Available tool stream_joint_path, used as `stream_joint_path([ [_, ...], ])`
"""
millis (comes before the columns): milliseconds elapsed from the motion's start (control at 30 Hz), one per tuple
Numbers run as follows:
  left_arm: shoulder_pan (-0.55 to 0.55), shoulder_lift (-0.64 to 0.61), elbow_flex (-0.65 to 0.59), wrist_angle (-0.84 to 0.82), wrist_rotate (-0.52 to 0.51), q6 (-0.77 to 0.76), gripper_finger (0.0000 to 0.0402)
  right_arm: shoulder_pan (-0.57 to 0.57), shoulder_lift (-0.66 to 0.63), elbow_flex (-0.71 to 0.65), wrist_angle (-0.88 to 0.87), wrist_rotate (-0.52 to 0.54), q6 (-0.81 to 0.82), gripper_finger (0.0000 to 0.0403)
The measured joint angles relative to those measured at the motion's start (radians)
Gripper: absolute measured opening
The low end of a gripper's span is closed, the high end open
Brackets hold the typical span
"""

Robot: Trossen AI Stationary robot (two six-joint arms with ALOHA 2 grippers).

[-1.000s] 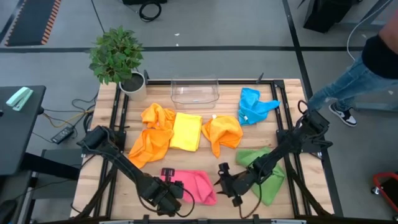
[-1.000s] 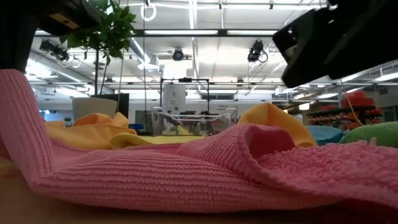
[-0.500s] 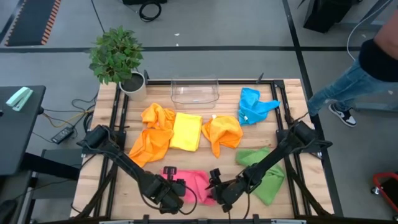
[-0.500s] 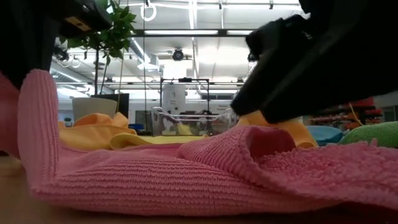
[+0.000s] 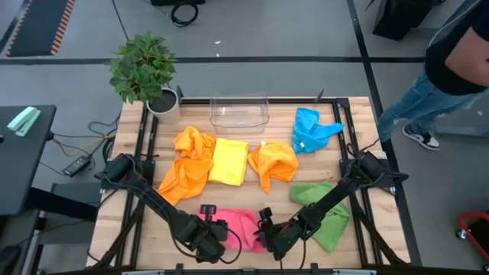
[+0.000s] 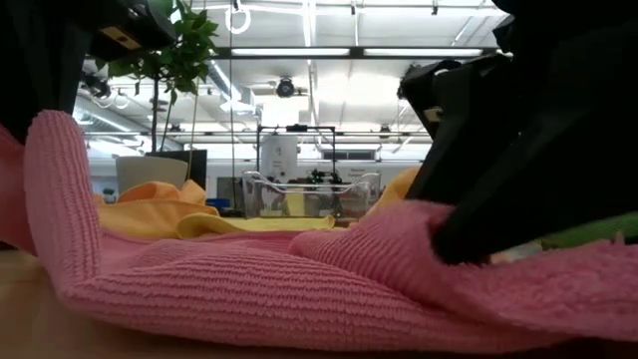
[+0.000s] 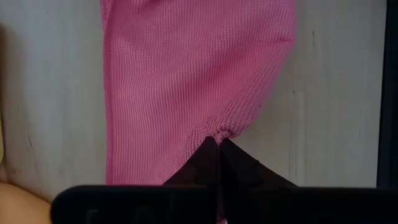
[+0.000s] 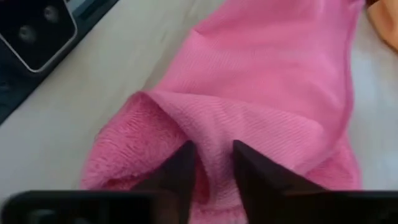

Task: Fold microfiber towels
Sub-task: Fold the pink microfiber cloth

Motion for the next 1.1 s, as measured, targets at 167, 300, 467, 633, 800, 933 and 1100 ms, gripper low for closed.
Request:
stream_joint_path([
  [167,0.0,-0.002,0.0,-0.006,0.0,-0.003,0.0007,0.004,-0.067,0.0,-0.053,0.014,0.003,0.0011],
  [300,-0.003,-0.06,0.0,-0.05,-0.025,-0.016,0.0006,0.016,-0.167,0.0,-0.218,0.087,0.013,0.0007],
  [467,0.002,-0.198,0.0,-0.09,-0.136,-0.063,0.0006,0.011,-0.257,-0.014,-0.505,0.137,0.083,0.0006],
  [633,0.027,-0.323,0.002,-0.092,-0.202,-0.092,0.0006,0.006,-0.311,-0.079,-0.579,0.205,0.15,0.0005],
  [800,0.054,-0.378,0.002,-0.09,-0.201,-0.092,0.0005,-0.002,-0.364,-0.1,-0.58,0.207,0.281,0.0016],
  [933,0.072,-0.388,0.002,-0.086,-0.188,-0.093,0.0007,-0.002,-0.424,-0.1,-0.579,0.178,0.334,0.007],
  [1100,0.092,-0.389,0.001,-0.068,-0.145,-0.088,0.0005,-0.003,-0.525,-0.1,-0.639,0.055,0.448,0.0154],
])
